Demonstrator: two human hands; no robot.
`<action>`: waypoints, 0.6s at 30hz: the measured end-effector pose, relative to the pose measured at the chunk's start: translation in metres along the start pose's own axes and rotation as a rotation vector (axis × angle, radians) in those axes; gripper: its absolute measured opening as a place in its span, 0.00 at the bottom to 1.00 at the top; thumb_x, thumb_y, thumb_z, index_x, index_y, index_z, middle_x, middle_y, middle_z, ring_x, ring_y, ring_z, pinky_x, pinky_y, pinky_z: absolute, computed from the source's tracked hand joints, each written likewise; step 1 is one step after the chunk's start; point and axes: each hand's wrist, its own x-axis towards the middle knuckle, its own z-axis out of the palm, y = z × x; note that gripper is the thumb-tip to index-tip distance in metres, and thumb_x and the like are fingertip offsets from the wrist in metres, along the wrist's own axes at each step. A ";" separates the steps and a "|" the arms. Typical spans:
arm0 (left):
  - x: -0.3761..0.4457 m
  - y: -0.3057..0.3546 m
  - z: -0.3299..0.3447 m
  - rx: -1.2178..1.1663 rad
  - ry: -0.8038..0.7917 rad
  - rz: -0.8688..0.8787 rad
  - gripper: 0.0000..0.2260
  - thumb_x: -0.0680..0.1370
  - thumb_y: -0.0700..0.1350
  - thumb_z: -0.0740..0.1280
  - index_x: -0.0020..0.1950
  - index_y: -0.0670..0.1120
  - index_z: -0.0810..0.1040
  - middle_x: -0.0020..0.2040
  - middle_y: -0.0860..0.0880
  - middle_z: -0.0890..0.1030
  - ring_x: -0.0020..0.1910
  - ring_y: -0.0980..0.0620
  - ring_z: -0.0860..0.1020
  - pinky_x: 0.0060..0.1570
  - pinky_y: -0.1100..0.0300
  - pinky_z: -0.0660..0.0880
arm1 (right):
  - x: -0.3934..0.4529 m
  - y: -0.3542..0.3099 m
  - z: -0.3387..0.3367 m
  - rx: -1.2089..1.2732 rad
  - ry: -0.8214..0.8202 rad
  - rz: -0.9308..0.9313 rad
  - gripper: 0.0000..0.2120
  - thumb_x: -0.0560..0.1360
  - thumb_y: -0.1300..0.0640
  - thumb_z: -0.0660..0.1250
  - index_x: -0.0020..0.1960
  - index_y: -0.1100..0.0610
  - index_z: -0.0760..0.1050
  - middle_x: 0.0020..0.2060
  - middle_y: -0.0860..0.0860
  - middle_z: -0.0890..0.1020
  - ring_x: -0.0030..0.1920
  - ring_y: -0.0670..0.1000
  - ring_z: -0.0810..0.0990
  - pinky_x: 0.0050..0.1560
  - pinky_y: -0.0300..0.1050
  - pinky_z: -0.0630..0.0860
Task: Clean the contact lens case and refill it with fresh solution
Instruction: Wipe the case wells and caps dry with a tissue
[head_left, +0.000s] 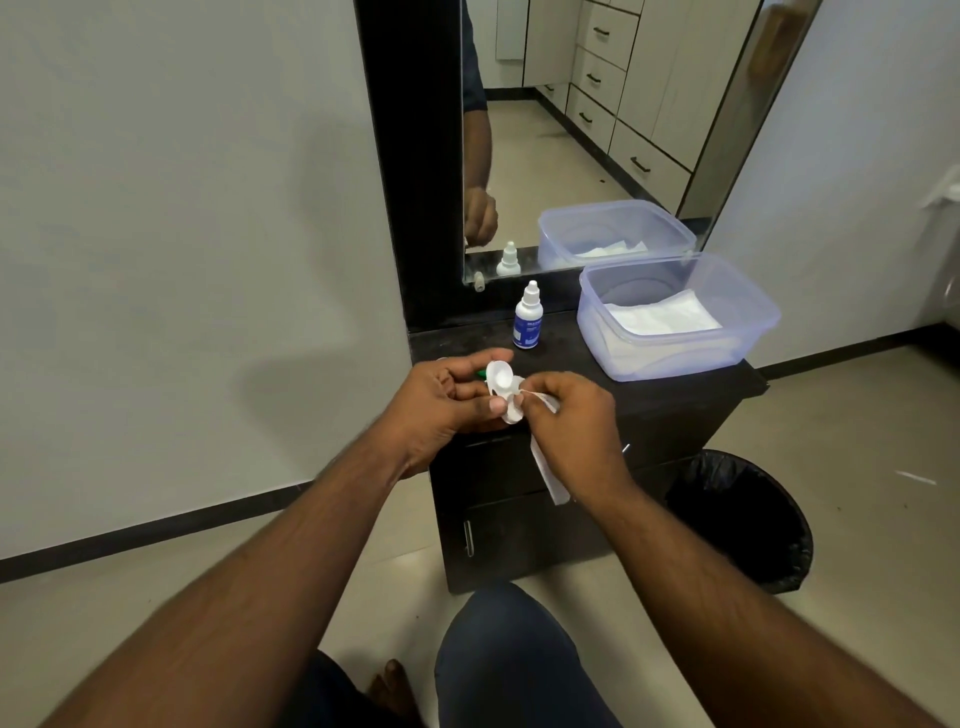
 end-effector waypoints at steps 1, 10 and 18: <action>0.000 0.000 0.000 -0.015 0.004 -0.003 0.22 0.74 0.28 0.67 0.65 0.44 0.75 0.54 0.41 0.84 0.54 0.45 0.83 0.49 0.55 0.81 | -0.001 -0.002 0.000 0.033 0.002 0.036 0.06 0.74 0.60 0.68 0.49 0.59 0.82 0.46 0.52 0.83 0.46 0.48 0.80 0.50 0.41 0.76; 0.001 -0.001 0.000 0.038 0.060 0.023 0.21 0.70 0.27 0.70 0.60 0.43 0.80 0.52 0.41 0.84 0.51 0.44 0.83 0.46 0.54 0.81 | 0.005 -0.002 -0.011 -0.257 -0.127 -0.150 0.06 0.74 0.60 0.67 0.49 0.57 0.81 0.44 0.51 0.81 0.44 0.49 0.79 0.42 0.38 0.70; 0.002 -0.005 0.000 0.121 0.095 0.061 0.20 0.68 0.29 0.73 0.56 0.46 0.80 0.52 0.43 0.84 0.52 0.44 0.83 0.51 0.49 0.80 | 0.015 -0.009 -0.018 0.125 -0.266 0.142 0.05 0.73 0.60 0.70 0.40 0.52 0.80 0.40 0.47 0.82 0.44 0.45 0.79 0.43 0.35 0.71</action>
